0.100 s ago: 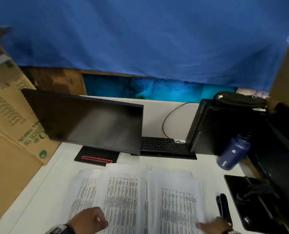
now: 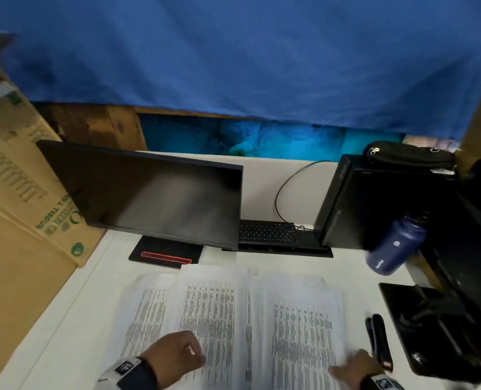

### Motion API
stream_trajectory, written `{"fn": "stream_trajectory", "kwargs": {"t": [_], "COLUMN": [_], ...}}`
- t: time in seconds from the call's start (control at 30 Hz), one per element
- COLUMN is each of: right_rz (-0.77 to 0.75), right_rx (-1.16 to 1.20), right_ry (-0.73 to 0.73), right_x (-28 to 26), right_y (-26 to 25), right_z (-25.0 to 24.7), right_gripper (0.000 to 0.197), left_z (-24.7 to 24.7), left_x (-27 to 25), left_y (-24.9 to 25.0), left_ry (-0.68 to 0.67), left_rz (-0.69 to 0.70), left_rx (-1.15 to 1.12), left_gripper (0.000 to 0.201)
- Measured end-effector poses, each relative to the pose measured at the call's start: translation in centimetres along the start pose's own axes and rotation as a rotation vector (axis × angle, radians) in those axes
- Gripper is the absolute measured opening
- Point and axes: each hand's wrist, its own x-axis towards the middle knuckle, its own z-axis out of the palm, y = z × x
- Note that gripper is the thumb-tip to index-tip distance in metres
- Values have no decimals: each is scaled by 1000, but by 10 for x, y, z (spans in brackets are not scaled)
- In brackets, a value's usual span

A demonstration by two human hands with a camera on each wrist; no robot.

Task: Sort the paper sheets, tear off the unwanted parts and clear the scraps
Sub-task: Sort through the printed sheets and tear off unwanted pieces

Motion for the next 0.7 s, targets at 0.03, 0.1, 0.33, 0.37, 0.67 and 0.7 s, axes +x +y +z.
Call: {"fn": "stream_trajectory", "kwargs": {"t": [0.03, 0.1, 0.33, 0.37, 0.67, 0.7], "right_rz": [30, 41, -70, -128, -342, -324], "right_rx": [17, -93, 67, 132, 704, 684], "right_ry": [-47, -153, -98, -90, -232, -195], "right_x": [1, 7, -27, -38, -104, -96], "right_y": [-6, -2, -11, -12, -54, -52], "right_z": [-3, 8, 5, 1, -18, -15], "right_gripper": [97, 82, 27, 14, 15, 36], "left_z": [6, 18, 56, 63, 90, 87], "left_x": [3, 7, 23, 25, 49, 47], "left_y": [6, 11, 20, 24, 6, -3], "left_ry": [-17, -71, -103, -80, -1, 62], "left_rz": [6, 2, 5, 15, -72, -89], "left_rx": [28, 43, -16, -56, -1001, -989], "left_gripper": [35, 30, 42, 48, 90, 86]}}
